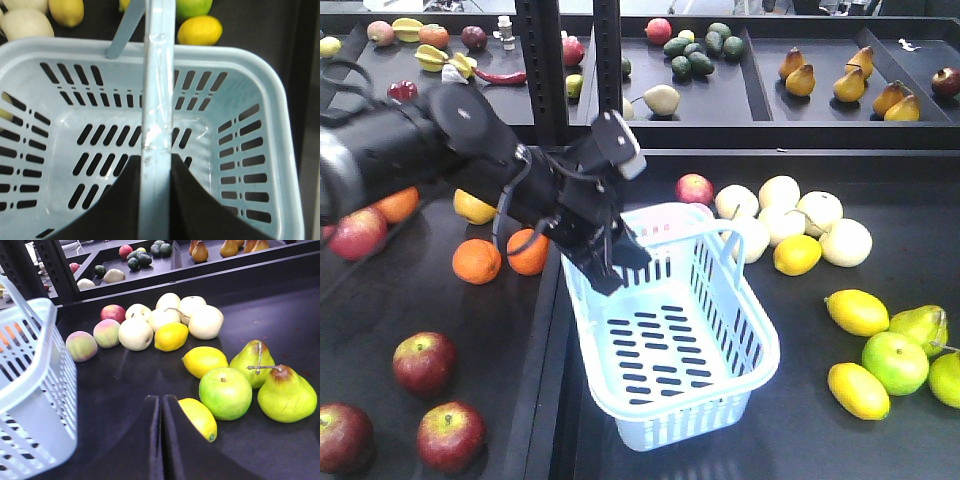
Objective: Pick three apples into basket with both arms
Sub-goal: 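Close the left gripper on the handle and lift the basket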
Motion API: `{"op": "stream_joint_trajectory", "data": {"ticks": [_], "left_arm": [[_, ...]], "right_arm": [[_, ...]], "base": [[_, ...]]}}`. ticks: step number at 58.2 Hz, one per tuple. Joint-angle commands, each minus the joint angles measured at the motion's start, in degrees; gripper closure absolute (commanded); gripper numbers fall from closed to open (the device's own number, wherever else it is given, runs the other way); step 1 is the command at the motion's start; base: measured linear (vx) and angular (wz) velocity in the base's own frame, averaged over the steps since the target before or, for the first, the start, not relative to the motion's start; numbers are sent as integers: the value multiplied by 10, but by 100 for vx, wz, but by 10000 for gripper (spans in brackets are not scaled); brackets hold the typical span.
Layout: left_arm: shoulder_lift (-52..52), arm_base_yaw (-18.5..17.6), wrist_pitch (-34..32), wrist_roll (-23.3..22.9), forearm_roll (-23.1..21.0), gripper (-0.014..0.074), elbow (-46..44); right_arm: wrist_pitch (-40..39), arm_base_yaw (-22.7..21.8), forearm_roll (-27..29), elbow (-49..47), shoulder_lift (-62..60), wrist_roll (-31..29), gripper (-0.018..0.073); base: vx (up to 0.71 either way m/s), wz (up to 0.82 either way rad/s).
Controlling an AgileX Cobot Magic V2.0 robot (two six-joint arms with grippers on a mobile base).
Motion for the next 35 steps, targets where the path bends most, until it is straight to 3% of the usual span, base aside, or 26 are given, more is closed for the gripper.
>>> {"op": "stream_joint_trajectory", "data": {"ticks": [1,18,26,35], "left_arm": [[-69,-3,-3,-25,-33,604,-20],[-162,-2,65,-126,-10,604,-19],[-198,-2,96,-176,49,604,-19],[-238,-2,100,-272,136,604,-19]], "right_arm": [[-42,-2,-4,7,-6,-1,564],[-42,-2,-4,7,-6,-1,564],[-42,-2,-4,7,-6,-1,564],[-42,-2,-4,7,-6,-1,564]], "base": [[0,0],[0,0],[0,0],[0,0]]}}
